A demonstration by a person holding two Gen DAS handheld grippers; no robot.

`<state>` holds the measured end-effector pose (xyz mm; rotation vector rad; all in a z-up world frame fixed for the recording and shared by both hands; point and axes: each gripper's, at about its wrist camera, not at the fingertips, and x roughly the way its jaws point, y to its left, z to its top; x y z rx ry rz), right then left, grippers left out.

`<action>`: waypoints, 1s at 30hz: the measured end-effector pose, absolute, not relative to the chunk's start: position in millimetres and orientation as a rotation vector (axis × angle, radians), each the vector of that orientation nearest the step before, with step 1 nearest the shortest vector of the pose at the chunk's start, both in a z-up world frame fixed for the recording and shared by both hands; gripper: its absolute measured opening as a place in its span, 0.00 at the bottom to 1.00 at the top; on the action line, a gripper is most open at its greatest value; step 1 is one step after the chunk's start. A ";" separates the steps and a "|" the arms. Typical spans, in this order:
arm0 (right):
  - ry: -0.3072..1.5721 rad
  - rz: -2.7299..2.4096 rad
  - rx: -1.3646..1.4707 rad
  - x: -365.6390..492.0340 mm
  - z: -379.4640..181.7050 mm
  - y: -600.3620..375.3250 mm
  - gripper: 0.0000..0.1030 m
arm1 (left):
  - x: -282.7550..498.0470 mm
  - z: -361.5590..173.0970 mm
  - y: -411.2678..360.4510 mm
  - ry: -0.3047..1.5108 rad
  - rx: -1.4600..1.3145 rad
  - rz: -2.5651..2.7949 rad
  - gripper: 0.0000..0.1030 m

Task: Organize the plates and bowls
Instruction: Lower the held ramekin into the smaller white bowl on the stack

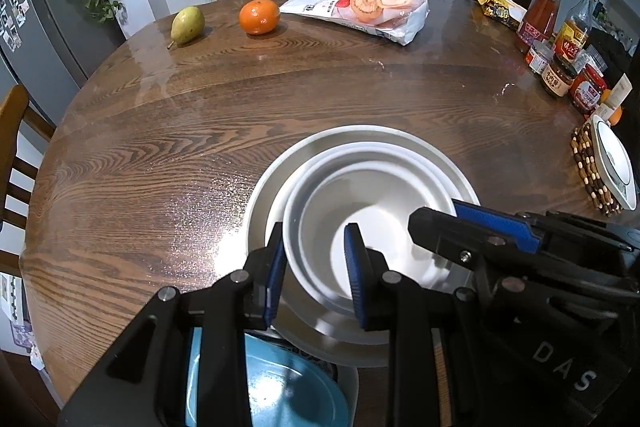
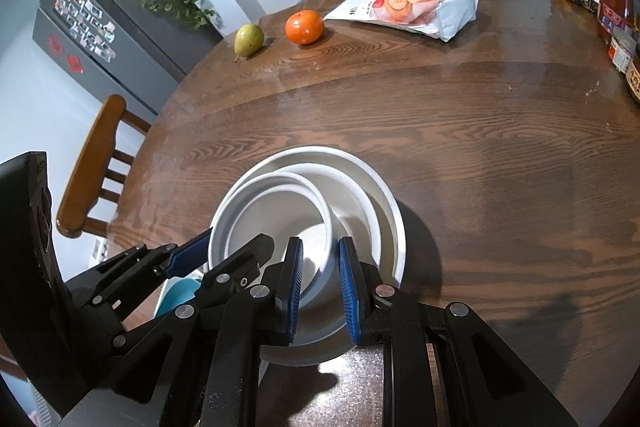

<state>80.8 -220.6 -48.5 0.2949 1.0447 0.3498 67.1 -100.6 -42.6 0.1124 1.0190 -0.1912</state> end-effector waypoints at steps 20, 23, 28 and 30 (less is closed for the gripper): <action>1.043 0.350 0.289 77.7 -48.5 -221.8 0.21 | 62.5 -41.8 -102.8 1.008 0.137 -0.176 0.24; 1.044 0.351 0.286 74.6 -48.2 -220.9 0.21 | 62.2 -42.2 -103.4 1.008 0.138 -0.174 0.24; 1.046 0.352 0.282 73.4 -47.3 -220.3 0.21 | 61.4 -43.0 -103.8 1.008 0.141 -0.171 0.24; 1.046 0.352 0.281 73.0 -47.2 -220.0 0.21 | 61.0 -43.2 -103.9 1.007 0.143 -0.170 0.24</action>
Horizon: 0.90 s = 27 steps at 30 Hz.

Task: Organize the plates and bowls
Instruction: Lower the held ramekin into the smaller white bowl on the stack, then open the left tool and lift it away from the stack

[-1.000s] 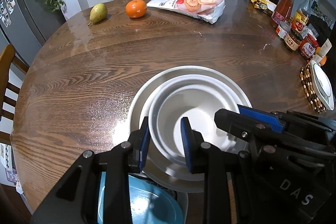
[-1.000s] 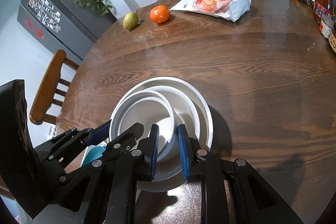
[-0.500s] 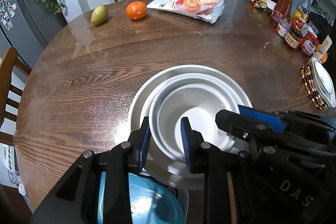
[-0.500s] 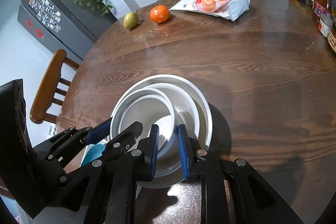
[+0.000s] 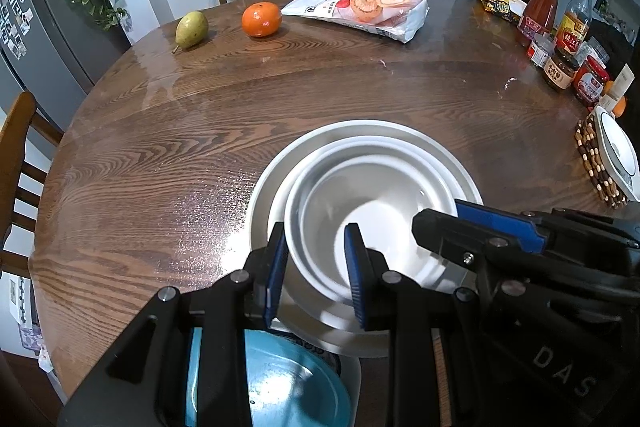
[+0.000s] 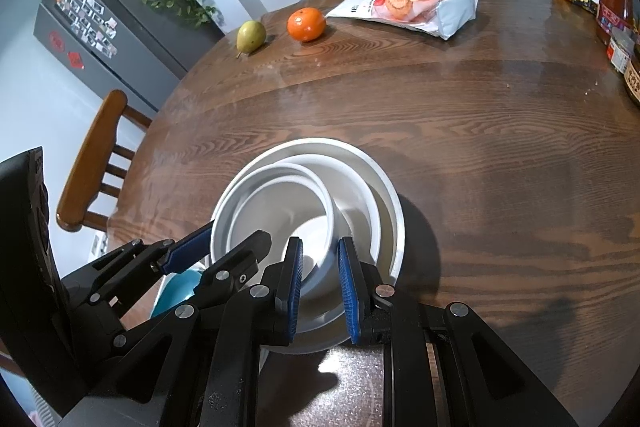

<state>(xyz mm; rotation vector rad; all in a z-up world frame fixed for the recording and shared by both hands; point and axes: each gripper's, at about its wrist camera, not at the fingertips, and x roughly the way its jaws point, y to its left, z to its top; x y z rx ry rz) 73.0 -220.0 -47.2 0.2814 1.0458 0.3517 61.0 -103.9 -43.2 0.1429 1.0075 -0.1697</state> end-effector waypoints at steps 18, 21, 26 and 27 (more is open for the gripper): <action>1.049 0.342 0.282 71.0 -46.9 -220.7 0.21 | 58.4 -42.7 -102.0 1.007 0.147 -0.152 0.26; 1.054 0.341 0.288 70.9 -47.6 -221.7 0.21 | 58.8 -42.3 -102.9 1.007 0.149 -0.149 0.27; 1.053 0.343 0.292 70.8 -47.3 -222.4 0.21 | 58.2 -40.4 -101.9 1.009 0.135 -0.156 0.29; 1.051 0.344 0.297 70.8 -46.6 -222.8 0.21 | 58.0 -38.3 -100.8 1.006 0.128 -0.157 0.32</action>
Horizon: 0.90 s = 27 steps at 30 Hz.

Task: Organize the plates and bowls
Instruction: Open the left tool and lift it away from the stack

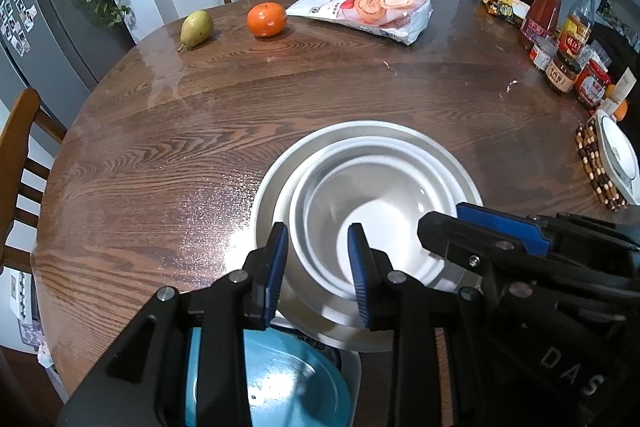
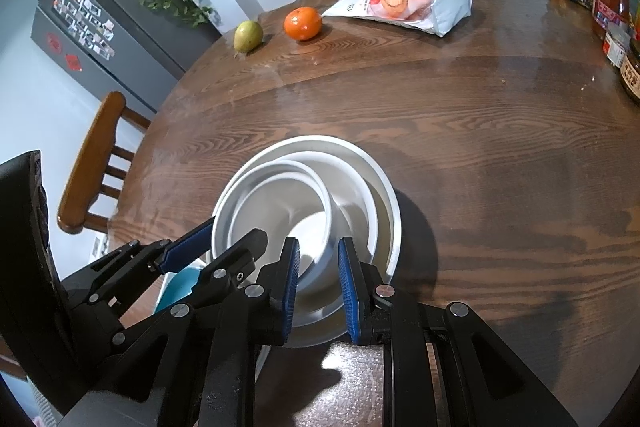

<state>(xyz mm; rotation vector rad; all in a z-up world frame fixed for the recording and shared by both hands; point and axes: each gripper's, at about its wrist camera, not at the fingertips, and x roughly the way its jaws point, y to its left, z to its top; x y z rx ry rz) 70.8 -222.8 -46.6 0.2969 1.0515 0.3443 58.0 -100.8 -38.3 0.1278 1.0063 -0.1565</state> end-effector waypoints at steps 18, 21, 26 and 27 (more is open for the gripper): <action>0.930 0.248 0.312 51.1 -3.0 -256.1 0.59 | 58.9 9.8 -36.5 0.935 0.033 -0.087 0.88; 0.942 0.236 0.340 50.7 -7.1 -264.3 0.59 | 63.2 4.3 -21.7 0.974 0.008 -0.092 0.89; 1.012 0.220 0.389 54.5 -25.1 -270.4 0.59 | 77.9 -15.4 -13.2 1.080 -0.021 -0.118 0.88; 1.025 0.214 0.393 55.2 -28.6 -270.7 0.59 | 80.1 -18.8 -14.0 1.094 -0.015 -0.116 0.88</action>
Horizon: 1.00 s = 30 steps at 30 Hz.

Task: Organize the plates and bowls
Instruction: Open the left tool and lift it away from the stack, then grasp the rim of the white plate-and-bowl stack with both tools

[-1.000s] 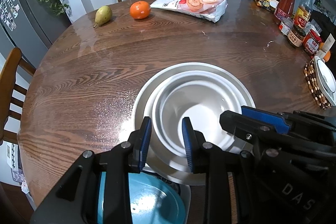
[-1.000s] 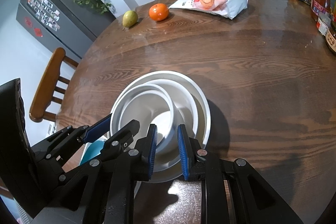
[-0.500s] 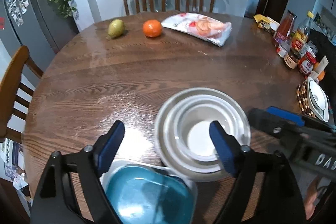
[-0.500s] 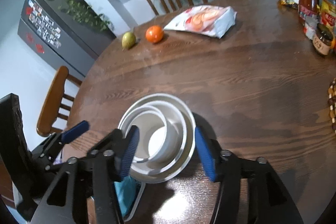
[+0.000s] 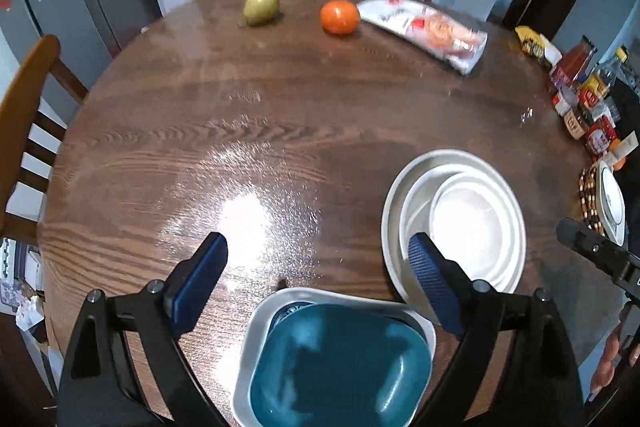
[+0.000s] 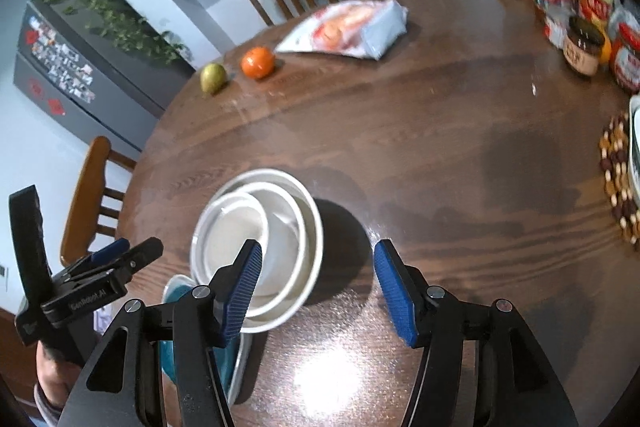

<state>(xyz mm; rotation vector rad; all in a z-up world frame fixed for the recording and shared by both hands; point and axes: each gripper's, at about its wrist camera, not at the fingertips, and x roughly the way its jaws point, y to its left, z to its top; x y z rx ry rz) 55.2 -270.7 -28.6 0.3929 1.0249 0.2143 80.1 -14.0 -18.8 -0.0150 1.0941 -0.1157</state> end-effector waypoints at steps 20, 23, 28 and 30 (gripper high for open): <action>1.154 0.124 0.435 69.8 -67.9 -275.7 0.59 | 109.4 -42.7 -14.2 1.228 0.004 -0.142 0.89; 1.166 0.124 0.433 72.8 -71.9 -273.2 0.59 | 110.7 -44.1 -18.2 1.233 0.026 -0.147 0.89; 1.188 0.136 0.433 76.9 -79.9 -270.2 0.58 | 113.7 -54.7 -26.0 1.259 0.079 -0.150 0.90; 1.177 0.138 0.429 77.6 -79.5 -269.2 0.58 | 114.9 -54.0 -26.1 1.251 0.083 -0.151 0.87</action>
